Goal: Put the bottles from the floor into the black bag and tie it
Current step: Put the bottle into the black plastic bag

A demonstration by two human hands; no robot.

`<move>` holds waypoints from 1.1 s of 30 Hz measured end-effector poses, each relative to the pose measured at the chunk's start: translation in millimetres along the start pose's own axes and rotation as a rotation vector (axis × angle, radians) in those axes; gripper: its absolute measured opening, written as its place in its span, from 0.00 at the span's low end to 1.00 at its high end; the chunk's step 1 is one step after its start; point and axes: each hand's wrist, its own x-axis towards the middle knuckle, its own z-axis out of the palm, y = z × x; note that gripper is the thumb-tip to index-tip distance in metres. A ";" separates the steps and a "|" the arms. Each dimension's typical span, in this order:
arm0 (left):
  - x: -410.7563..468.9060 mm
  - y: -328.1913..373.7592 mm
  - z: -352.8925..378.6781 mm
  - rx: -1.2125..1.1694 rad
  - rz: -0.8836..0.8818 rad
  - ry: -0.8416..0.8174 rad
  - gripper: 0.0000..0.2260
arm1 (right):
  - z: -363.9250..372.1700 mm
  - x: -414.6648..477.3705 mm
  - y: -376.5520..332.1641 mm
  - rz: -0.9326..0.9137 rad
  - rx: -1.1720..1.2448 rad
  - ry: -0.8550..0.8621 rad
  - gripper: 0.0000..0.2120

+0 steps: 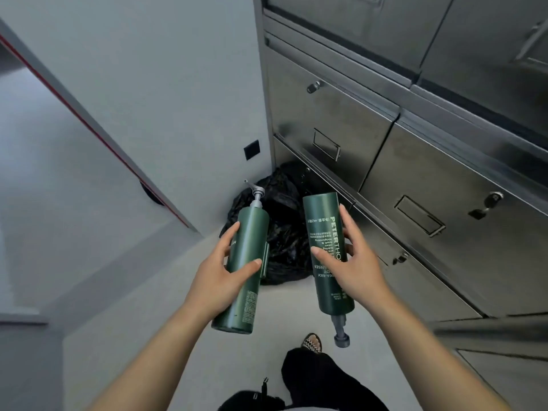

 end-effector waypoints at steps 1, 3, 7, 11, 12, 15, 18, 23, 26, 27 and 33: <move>8.5 2.7 1.5 0.000 -0.004 0.004 0.32 | -0.1 12.2 0.0 0.002 -0.003 -0.014 0.42; 24.7 6.4 3.5 0.002 -0.019 0.012 0.32 | 0.6 33.4 -0.7 0.007 -0.008 -0.032 0.43; 58.9 11.8 -0.6 0.024 -0.040 0.001 0.32 | 6.4 66.7 -2.0 0.031 0.002 -0.040 0.43; 99.9 16.7 -11.8 0.031 -0.013 -0.020 0.32 | 16.7 95.6 -2.6 0.064 -0.015 -0.027 0.43; 111.8 17.2 -14.6 0.030 -0.003 -0.032 0.32 | 19.4 102.8 -2.3 0.068 -0.021 -0.013 0.43; 154.0 15.2 -25.3 0.033 0.029 -0.082 0.32 | 29.0 126.3 -1.6 0.090 -0.032 0.048 0.43; 204.0 12.7 -39.7 0.039 0.040 -0.160 0.32 | 44.6 152.7 -4.8 0.133 -0.023 0.132 0.42; 293.8 7.4 -73.8 0.112 0.135 -0.340 0.31 | 98.0 193.9 -14.5 0.206 0.019 0.339 0.42; 342.2 2.5 -99.2 0.178 0.160 -0.415 0.31 | 136.8 214.7 -20.1 0.262 0.045 0.432 0.42; 357.2 0.4 -105.9 0.196 0.164 -0.434 0.31 | 147.7 219.7 -21.0 0.278 0.053 0.457 0.42; 426.0 -22.2 -120.4 0.312 0.194 -0.551 0.33 | 193.7 228.7 -3.1 0.383 0.086 0.597 0.42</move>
